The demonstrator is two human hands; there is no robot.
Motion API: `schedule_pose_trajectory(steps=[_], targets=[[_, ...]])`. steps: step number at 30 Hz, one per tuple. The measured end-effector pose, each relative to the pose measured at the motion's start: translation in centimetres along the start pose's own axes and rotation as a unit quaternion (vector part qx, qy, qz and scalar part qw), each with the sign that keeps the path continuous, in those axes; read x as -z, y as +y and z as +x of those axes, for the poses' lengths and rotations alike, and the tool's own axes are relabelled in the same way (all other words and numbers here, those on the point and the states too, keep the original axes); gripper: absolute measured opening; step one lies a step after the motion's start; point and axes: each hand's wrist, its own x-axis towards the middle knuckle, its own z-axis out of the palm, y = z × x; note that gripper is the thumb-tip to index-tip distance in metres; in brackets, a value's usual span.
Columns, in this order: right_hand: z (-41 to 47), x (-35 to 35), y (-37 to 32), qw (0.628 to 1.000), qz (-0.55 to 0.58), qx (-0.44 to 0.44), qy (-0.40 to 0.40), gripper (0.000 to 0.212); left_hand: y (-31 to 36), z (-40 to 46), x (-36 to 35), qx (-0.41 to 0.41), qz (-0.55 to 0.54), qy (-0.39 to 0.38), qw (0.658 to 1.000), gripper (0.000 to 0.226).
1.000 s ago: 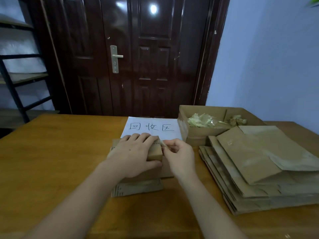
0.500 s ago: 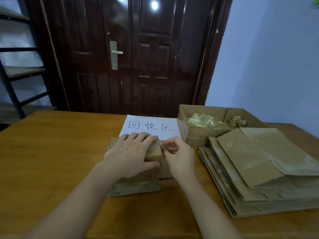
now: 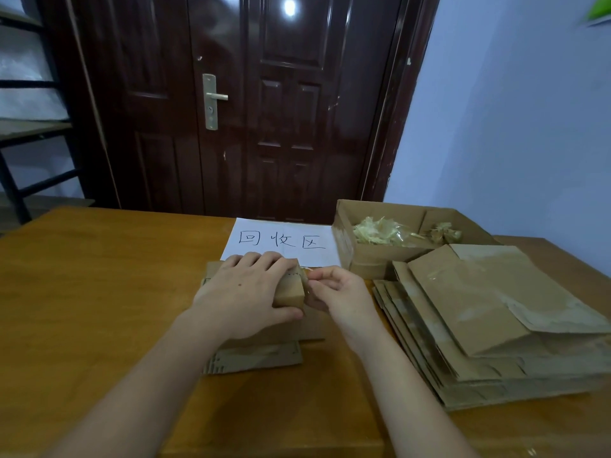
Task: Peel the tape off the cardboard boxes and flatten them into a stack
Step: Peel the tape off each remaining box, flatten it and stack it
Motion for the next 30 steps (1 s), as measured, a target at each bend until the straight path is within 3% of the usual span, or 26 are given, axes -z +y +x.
schedule_pose_trajectory(steps=[7,15,23,27,30], targets=[[-0.4,-0.7,0.6,0.997,0.022,-0.018,0.078,0.020,0.1,0.2,-0.2,0.015,0.000,-0.003,1.000,0.089],[-0.8,-0.3,3.1,0.979,-0.097,0.065,0.165,0.017,0.0,0.4,-0.1,0.033,-0.005,-0.020,0.999,0.088],[3.5,3.9,-1.4,0.955,-0.175,0.117,0.209,0.010,0.1,0.4,-0.2,0.040,-0.013,-0.015,0.999,0.091],[7.0,6.4,-3.7,0.925,-0.250,0.122,0.258,0.015,0.3,0.2,0.2,0.033,-0.012,-0.017,0.999,0.089],[9.3,7.4,-4.0,0.884,-0.361,0.109,0.278,0.015,0.4,0.0,0.5,0.026,-0.013,-0.013,0.999,0.084]])
